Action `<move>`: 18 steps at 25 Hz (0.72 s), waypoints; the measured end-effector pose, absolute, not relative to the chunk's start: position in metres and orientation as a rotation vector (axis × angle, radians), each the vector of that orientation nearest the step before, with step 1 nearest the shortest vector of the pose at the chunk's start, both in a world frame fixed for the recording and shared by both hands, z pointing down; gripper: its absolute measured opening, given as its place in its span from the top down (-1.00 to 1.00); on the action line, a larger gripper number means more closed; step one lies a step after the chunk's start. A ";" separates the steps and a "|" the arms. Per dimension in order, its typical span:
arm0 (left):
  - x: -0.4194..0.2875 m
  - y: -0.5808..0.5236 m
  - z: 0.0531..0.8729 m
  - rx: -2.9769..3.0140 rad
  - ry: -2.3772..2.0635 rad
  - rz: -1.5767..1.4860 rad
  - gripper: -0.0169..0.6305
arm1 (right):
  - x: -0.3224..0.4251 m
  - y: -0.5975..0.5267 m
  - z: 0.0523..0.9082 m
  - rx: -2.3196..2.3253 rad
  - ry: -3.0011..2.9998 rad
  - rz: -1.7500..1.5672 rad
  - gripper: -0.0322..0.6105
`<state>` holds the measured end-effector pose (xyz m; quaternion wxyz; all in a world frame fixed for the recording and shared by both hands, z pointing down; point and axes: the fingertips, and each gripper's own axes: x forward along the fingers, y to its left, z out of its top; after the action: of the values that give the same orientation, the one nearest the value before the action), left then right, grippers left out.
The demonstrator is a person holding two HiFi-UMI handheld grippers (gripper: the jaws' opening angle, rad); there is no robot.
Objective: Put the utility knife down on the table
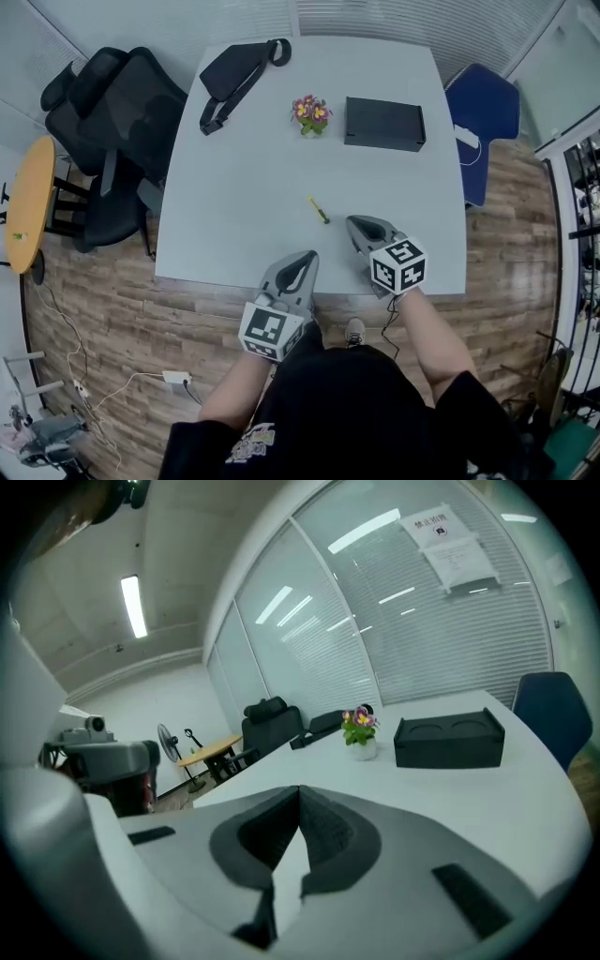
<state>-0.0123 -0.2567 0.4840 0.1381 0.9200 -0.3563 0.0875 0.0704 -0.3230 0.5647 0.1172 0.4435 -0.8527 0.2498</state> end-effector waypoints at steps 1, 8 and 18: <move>-0.007 -0.252 0.479 2.666 -1.041 0.246 0.93 | 0.074 -0.317 0.550 1.296 -2.531 0.708 0.89; 0.026 -0.207 0.445 2.709 -1.123 0.204 0.93 | 0.107 -0.262 0.461 1.300 -2.709 0.507 0.89; 0.020 -0.150 0.407 2.673 -1.312 0.134 0.93 | 0.124 -0.193 0.397 1.275 -2.848 0.380 0.89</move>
<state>0.0203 -0.1502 0.4068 0.0804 0.8939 -0.4387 0.0449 0.1241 -0.1930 0.3973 -0.0010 0.4057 -0.9060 0.1208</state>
